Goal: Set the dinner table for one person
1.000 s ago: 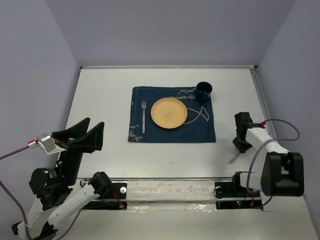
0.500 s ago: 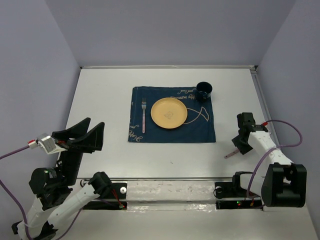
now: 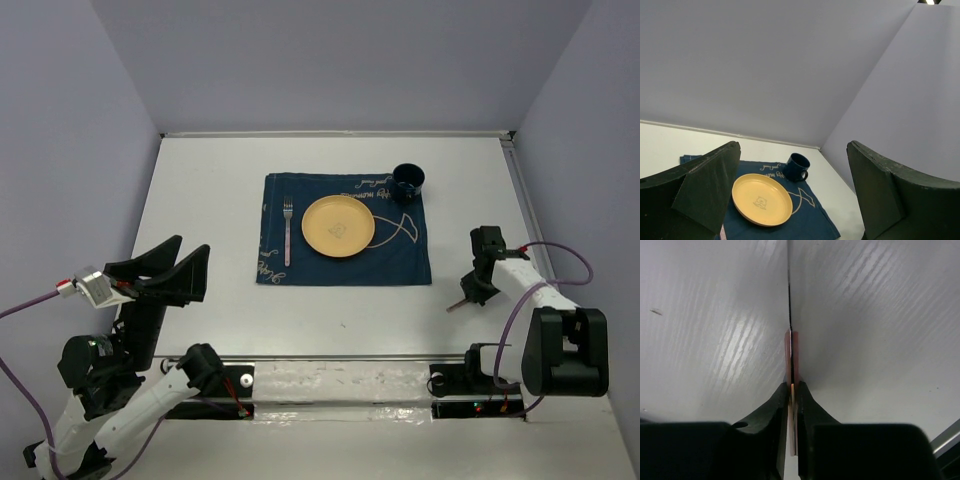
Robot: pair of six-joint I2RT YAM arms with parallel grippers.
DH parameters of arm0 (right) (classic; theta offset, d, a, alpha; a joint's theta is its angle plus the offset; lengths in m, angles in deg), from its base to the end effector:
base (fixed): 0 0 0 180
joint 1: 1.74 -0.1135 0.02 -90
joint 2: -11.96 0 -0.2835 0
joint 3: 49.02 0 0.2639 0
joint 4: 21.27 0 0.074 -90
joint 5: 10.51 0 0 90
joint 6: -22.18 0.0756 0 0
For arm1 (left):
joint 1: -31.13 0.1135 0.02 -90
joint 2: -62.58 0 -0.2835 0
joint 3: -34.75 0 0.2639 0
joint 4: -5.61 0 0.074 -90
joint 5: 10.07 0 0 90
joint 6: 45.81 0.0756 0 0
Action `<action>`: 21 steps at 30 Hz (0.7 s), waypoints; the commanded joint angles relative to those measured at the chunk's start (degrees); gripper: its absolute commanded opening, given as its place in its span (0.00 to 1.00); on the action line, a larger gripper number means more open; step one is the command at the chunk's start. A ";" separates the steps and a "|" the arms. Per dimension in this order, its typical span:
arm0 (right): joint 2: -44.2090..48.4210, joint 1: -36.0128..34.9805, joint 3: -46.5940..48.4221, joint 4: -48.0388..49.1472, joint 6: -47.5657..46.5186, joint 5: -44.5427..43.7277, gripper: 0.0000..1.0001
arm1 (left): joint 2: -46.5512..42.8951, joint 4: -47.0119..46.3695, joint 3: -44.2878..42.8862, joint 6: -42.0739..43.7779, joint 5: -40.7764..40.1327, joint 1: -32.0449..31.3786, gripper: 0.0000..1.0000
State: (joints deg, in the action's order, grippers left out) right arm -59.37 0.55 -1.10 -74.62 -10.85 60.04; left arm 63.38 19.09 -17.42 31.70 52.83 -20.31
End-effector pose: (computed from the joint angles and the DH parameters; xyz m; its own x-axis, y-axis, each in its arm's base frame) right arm 0.2035 -0.0333 0.1358 -0.4347 0.8086 -0.3966 0.8775 0.4793 0.0153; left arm 0.0349 0.0115 0.4104 0.2717 -0.6497 -0.7100 0.5436 0.7124 -0.4438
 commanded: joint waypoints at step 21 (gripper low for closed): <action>1.81 -0.35 -0.87 8.75 -7.83 1.25 0.39 | 1.40 -2.27 -0.70 1.68 0.37 0.29 0.98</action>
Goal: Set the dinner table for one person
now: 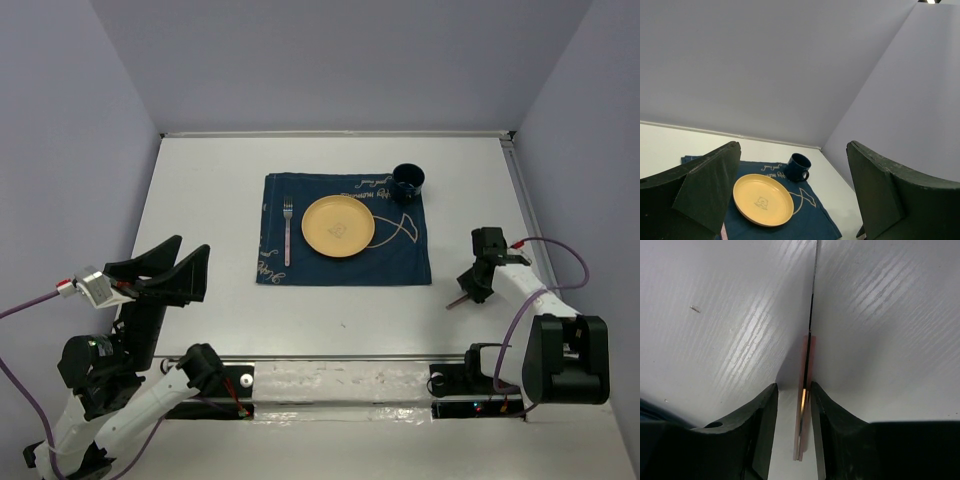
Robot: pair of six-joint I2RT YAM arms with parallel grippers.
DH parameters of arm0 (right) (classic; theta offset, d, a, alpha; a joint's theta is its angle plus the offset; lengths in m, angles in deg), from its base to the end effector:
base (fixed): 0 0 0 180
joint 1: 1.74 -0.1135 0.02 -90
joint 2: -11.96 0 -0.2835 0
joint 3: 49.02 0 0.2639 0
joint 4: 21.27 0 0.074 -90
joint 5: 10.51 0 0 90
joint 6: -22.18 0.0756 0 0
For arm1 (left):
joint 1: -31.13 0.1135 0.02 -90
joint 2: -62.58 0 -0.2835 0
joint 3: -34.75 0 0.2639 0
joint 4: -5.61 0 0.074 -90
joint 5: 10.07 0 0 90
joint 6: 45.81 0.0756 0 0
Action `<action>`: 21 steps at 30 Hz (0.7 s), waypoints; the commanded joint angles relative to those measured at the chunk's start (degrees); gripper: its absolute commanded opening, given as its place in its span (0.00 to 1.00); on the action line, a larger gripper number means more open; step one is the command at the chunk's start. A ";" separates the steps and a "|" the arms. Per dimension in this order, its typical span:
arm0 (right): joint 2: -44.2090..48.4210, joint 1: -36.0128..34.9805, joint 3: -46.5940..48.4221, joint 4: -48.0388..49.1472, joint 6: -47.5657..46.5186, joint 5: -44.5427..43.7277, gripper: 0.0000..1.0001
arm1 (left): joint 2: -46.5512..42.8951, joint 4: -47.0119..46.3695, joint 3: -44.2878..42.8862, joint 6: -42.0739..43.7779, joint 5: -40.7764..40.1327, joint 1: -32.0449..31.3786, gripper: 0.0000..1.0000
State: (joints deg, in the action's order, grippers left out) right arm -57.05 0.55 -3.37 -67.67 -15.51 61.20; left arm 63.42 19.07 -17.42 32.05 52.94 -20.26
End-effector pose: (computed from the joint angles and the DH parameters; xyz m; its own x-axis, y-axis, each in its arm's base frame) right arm 0.2100 -0.0321 0.1368 -0.4573 0.7702 -0.4445 0.8314 0.5477 0.0937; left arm 0.0349 0.0112 0.4105 0.2751 -0.6448 -0.7132 0.5427 0.7164 -0.4384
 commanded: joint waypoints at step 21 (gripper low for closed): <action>-5.09 -3.08 10.31 -3.92 -8.81 -3.43 0.33 | 1.71 -2.43 -0.61 1.24 1.49 0.60 0.98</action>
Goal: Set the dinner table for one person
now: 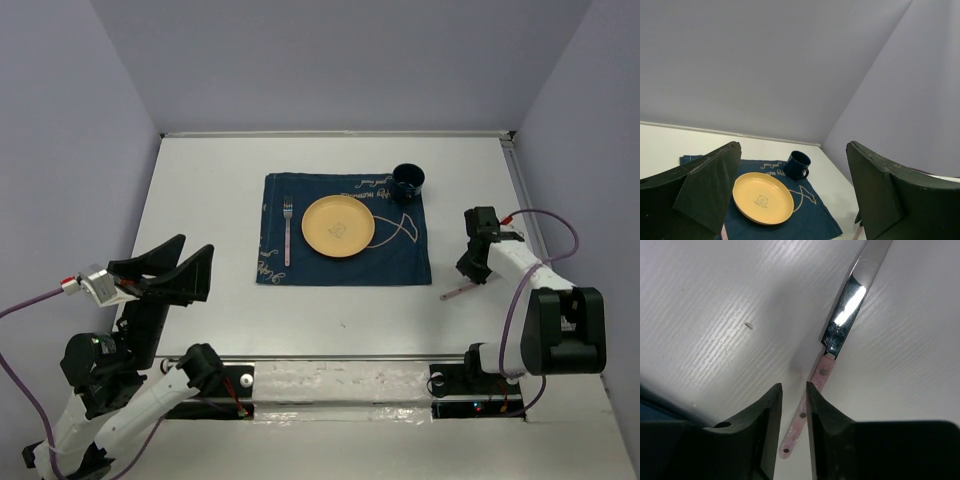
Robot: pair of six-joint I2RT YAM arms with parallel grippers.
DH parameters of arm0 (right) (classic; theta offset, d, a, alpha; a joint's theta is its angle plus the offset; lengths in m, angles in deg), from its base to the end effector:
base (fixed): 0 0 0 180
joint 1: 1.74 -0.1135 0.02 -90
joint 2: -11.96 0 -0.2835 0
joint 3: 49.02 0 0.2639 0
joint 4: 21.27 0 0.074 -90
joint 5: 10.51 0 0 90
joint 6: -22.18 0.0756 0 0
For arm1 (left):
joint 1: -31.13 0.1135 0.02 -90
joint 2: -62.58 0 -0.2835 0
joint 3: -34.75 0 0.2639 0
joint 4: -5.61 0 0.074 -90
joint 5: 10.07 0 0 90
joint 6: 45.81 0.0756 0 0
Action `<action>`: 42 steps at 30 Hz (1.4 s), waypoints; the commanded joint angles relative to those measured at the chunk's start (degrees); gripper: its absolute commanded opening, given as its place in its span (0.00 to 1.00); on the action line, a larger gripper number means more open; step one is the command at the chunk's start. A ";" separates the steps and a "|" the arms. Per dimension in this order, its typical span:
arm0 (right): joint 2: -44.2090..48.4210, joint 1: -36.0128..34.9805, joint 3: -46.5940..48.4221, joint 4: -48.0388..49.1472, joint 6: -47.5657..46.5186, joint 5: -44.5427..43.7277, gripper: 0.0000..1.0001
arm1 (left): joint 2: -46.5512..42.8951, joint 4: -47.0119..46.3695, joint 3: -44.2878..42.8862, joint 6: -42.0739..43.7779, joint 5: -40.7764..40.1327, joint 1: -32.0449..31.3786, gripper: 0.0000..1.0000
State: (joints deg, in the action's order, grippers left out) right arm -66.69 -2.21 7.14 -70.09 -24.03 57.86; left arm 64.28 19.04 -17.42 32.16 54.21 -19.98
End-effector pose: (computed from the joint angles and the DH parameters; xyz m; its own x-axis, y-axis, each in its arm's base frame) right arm 0.2545 -0.0258 0.1538 -0.6073 0.6383 -0.4730 0.7353 0.6771 -0.0303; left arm 0.0369 0.0066 0.4111 0.2691 -0.6326 -0.7262 0.5520 0.7192 -0.4220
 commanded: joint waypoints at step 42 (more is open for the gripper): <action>13.25 -4.35 -5.42 1.51 -0.02 3.27 0.01 | 3.40 -2.49 -0.26 1.31 0.75 0.40 0.97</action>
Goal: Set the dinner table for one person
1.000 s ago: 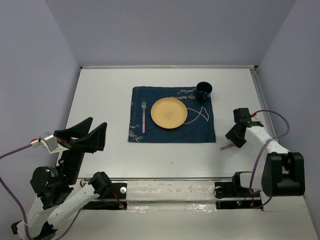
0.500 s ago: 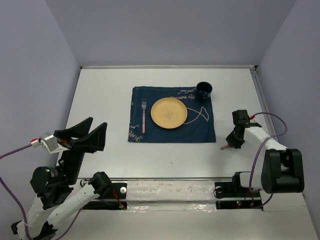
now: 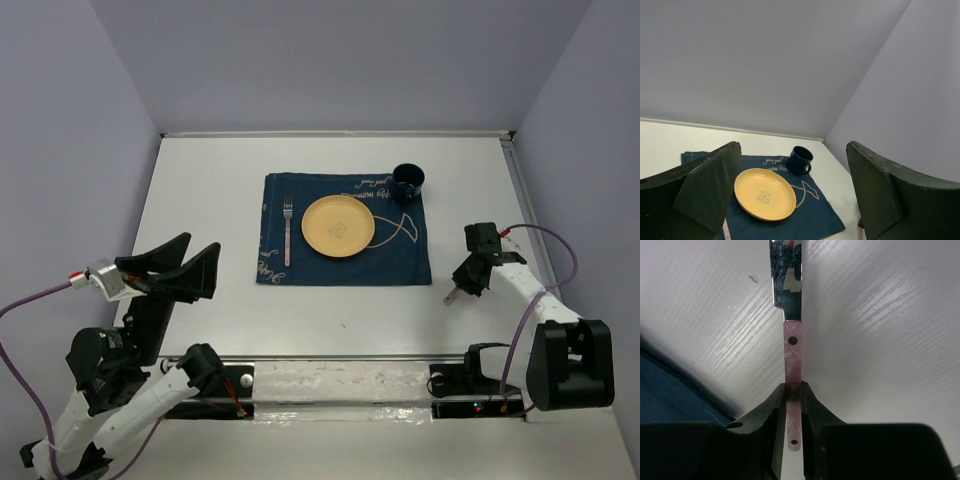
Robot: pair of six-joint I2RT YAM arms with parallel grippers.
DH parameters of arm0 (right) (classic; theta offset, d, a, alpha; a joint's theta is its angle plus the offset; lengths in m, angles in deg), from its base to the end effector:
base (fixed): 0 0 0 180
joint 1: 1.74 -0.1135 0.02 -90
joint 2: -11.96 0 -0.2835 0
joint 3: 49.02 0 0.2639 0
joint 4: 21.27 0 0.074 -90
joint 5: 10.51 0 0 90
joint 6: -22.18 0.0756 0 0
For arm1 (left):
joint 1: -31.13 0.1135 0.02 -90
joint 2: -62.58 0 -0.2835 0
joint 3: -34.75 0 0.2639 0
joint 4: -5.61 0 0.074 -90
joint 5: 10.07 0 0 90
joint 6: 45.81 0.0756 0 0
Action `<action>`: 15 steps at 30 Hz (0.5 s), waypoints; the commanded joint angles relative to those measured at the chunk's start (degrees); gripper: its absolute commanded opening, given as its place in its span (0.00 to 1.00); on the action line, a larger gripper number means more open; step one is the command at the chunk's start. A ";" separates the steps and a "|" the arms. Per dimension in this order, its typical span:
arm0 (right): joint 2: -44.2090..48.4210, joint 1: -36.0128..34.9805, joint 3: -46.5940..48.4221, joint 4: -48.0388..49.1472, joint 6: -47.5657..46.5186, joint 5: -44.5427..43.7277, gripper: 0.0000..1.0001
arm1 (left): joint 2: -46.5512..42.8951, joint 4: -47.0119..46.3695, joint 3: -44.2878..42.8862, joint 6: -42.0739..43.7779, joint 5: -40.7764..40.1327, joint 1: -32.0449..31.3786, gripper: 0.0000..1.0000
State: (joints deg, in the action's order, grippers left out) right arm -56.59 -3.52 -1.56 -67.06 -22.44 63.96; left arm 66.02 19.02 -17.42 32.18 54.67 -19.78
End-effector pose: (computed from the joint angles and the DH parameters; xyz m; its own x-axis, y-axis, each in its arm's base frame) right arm 0.2207 -0.0134 0.1474 -0.5922 0.6677 -0.4511 0.7071 0.6991 0.1065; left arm 0.0422 -0.0008 0.4112 0.2562 -0.6138 -0.7467 0.5477 0.7287 -0.4111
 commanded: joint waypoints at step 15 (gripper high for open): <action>-9.04 -31.17 32.46 -9.64 -19.79 -11.20 0.00 | 6.31 -3.08 0.27 1.90 0.38 0.47 0.99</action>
State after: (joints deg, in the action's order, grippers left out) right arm -62.56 -32.08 23.91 -77.24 -31.42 51.52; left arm 69.48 18.61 -17.40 32.62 54.69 -19.76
